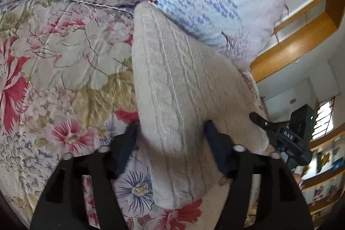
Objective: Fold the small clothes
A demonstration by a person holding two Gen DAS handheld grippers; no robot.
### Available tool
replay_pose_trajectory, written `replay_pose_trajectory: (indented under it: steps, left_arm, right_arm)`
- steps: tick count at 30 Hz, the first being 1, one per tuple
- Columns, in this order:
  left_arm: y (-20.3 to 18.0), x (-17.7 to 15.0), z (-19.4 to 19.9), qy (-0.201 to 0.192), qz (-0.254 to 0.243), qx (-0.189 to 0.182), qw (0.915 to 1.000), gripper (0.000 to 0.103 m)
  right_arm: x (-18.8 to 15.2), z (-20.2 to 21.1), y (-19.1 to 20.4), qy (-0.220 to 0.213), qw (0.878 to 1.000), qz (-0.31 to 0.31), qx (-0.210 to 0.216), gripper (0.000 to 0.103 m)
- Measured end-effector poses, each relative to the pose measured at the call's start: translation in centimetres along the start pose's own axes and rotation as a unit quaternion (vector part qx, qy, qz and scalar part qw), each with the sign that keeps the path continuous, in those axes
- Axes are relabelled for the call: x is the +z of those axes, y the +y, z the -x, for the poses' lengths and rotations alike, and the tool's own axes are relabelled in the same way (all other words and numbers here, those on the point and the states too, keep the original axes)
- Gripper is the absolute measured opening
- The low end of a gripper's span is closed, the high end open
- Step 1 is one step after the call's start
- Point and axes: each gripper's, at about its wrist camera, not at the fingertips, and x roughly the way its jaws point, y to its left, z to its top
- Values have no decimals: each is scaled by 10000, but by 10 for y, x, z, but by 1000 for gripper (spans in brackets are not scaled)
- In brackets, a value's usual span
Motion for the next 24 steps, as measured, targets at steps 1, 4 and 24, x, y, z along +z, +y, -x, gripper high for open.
replay_pose_trajectory:
  steps: [1, 4, 24]
  left_arm:
    - [2, 3, 2, -39, 76, -60, 9999, 72]
    - [11, 16, 2, -38, 382, -242, 9990, 76]
    - [-34, 37, -30, 21, -692, 906, 9935, 83]
  right_arm:
    - [5, 2, 0, 17, 9999, -110, 127, 62]
    - [18, 1, 1, 40, 9992, -206, 340, 69]
    - [40, -45, -13, 762, 9937, -624, 540, 69]
